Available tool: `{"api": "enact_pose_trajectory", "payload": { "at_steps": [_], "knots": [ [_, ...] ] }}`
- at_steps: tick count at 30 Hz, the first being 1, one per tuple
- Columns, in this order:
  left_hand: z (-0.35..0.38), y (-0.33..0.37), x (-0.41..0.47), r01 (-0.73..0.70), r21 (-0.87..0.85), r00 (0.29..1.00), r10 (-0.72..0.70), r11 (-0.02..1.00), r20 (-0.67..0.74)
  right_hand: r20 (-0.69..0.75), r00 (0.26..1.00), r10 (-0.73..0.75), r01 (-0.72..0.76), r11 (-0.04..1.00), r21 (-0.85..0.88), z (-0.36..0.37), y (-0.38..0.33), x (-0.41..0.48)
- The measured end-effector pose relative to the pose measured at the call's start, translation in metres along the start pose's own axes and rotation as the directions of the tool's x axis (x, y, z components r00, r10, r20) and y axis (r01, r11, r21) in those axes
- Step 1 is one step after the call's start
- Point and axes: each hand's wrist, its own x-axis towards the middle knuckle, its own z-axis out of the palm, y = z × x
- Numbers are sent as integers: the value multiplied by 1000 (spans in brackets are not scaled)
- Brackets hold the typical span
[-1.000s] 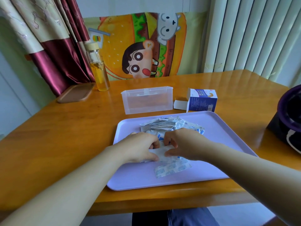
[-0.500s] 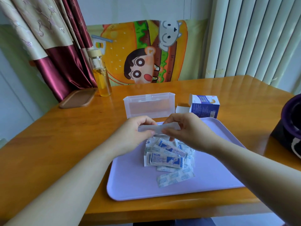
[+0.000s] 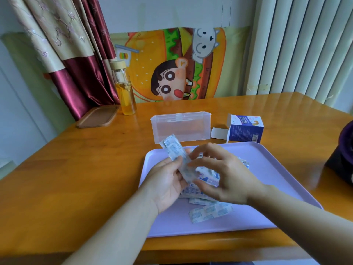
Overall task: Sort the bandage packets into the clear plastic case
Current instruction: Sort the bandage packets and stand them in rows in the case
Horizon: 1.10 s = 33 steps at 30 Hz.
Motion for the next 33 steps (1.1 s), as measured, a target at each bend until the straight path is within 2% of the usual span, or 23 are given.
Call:
{"api": "enact_pose_trajectory", "payload": {
  "at_steps": [2, 3, 5, 6, 7, 10, 17, 21, 24, 27, 29, 33],
  "knots": [
    [-3, 2, -2, 8, 113, 1000, -8, 994, 1, -42, 982, 187, -180, 975, 134, -6, -3, 4],
    [-3, 1, -3, 11, 166, 1000, -13, 986, 12, -57, 947, 315, -296, 930, 219, -8, -5, 8],
    [0, 0, -5, 8, 273, 999, -17, 962, 33, 56, 843, 534, -507, 757, 412, -9, -6, 19],
    [1, -1, -6, 1, 328, 999, -15, 945, 41, 136, 803, 580, -566, 670, 481, -8, -6, 23],
    [2, -2, -7, -7, 378, 999, -10, 926, 44, 181, 786, 591, -589, 626, 511, -7, -4, 26],
    [-1, -3, -6, -5, 455, 999, -11, 891, 32, 207, 781, 589, -600, 617, 510, -6, -3, 29],
    [-8, 8, -7, 83, 332, 988, -120, 940, 93, 208, 798, 566, -572, 601, 559, -2, -8, 34],
    [-12, 11, -5, 43, 260, 998, -53, 965, 31, 130, 839, 528, -531, 743, 408, -10, -9, 39],
    [-19, 13, -7, 5, 348, 1000, -8, 938, 8, 170, 833, 526, -552, 780, 295, -16, -5, 34],
    [-18, 10, -11, 6, 485, 998, -32, 875, 45, 259, 800, 541, -600, 738, 309, -15, -5, 34],
    [-14, 7, -12, -9, 552, 996, -42, 834, 80, 264, 780, 567, -625, 697, 351, -12, -7, 36],
    [-12, 6, -14, -71, 655, 993, -11, 752, 120, 312, 713, 628, -692, 560, 455, -7, -7, 39]
  ]
}}
